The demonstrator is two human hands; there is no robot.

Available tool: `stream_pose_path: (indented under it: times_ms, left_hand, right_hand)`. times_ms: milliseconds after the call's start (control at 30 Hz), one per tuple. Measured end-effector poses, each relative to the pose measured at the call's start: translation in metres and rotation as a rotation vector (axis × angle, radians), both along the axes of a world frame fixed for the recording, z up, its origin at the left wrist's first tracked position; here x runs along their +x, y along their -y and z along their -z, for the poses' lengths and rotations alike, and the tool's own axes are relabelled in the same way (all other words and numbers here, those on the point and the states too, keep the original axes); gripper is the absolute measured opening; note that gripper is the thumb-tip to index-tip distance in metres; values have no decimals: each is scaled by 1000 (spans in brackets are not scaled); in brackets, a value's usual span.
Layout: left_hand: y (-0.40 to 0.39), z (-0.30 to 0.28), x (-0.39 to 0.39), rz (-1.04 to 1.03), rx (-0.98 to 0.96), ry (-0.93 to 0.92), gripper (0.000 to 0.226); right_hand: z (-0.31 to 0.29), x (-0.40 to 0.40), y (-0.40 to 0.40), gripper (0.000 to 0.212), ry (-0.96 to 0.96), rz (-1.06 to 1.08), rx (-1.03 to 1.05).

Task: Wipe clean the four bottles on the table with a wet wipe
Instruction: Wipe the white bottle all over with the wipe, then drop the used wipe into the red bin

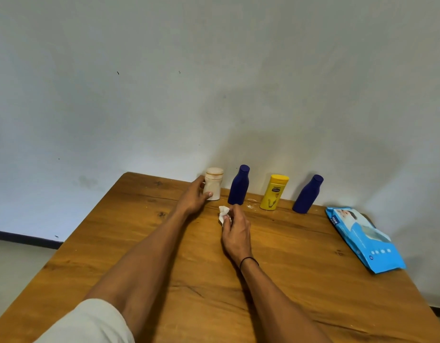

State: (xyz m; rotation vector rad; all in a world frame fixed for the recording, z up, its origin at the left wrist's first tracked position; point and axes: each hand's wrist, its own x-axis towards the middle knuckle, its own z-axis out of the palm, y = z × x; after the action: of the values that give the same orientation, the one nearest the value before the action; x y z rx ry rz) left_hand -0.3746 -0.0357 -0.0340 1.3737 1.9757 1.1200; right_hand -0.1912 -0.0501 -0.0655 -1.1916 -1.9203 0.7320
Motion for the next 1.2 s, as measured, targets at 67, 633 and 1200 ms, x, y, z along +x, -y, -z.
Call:
stream_pose_path:
  times_ms: [67, 633, 1200]
  left_hand:
    - [2, 3, -1, -4, 0, 0, 57]
    - [137, -20, 35, -20, 74, 231, 26]
    - [504, -16, 11, -605, 162, 501, 13]
  right_hand:
    - [0, 0, 1, 12, 1, -2, 8]
    - [-7, 4, 32, 16, -56, -107, 52]
    - [-30, -84, 335, 44, -200, -1037, -155]
